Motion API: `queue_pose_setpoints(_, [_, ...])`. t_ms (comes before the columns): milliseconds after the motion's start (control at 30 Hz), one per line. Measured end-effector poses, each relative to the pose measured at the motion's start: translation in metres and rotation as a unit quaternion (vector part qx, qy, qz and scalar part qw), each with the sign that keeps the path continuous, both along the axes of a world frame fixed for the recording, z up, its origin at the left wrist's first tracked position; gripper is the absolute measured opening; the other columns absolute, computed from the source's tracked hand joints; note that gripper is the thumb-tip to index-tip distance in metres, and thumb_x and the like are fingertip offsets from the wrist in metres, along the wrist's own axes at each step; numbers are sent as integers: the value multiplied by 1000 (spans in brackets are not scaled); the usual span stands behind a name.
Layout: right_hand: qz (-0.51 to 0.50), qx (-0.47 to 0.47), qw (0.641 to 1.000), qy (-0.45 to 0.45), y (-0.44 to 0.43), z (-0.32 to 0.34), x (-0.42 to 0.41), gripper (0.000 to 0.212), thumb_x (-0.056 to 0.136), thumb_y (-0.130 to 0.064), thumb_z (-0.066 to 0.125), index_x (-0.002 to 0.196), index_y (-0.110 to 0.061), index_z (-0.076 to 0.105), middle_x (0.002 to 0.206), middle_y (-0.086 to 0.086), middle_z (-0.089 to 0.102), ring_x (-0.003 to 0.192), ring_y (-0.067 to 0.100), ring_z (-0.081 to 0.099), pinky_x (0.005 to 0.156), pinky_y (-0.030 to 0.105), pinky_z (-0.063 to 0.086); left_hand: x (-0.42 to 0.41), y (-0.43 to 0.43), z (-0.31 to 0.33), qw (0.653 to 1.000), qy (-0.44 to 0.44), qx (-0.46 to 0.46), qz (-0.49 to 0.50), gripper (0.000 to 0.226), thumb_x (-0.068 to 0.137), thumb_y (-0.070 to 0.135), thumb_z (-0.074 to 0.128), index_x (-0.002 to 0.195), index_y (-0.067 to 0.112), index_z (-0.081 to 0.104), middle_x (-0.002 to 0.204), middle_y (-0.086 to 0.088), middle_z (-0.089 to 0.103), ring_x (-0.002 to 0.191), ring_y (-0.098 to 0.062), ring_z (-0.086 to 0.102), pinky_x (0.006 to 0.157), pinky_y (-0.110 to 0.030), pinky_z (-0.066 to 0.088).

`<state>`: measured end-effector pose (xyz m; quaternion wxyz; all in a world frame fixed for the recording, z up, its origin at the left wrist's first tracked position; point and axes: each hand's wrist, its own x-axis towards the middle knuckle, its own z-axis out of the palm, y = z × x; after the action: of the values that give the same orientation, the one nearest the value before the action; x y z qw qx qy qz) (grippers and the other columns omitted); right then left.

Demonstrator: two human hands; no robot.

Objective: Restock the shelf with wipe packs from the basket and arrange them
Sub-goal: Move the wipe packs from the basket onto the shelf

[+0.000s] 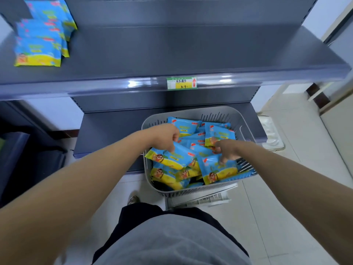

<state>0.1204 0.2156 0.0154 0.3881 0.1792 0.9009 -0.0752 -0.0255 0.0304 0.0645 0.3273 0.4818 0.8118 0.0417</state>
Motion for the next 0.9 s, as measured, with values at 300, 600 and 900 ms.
queue_pose_setpoints(300, [45,42,980,190,-14,114,-100,28,77,-22,73,101,-14,64,105,9,64,85,22,52,68,25,36,-70,-39,72,982,-4,141,123,15,77,12,70,90,18,65,90,1,66,79,-15,60,71,-29,50])
queue_pose_setpoints(600, [68,-32,880,469,-92,215,-280,25,81,-7,60,106,-8,57,110,11,62,101,30,55,83,35,45,-178,-126,126,916,37,285,281,19,70,6,77,81,18,68,75,3,66,65,-9,55,64,-20,47])
queue_pose_setpoints(900, [120,-148,882,430,-191,173,-431,27,78,-12,72,103,-7,61,105,6,59,86,16,47,70,26,36,-283,-238,128,854,60,319,406,23,72,-3,74,87,13,68,76,0,61,57,0,49,53,-2,39])
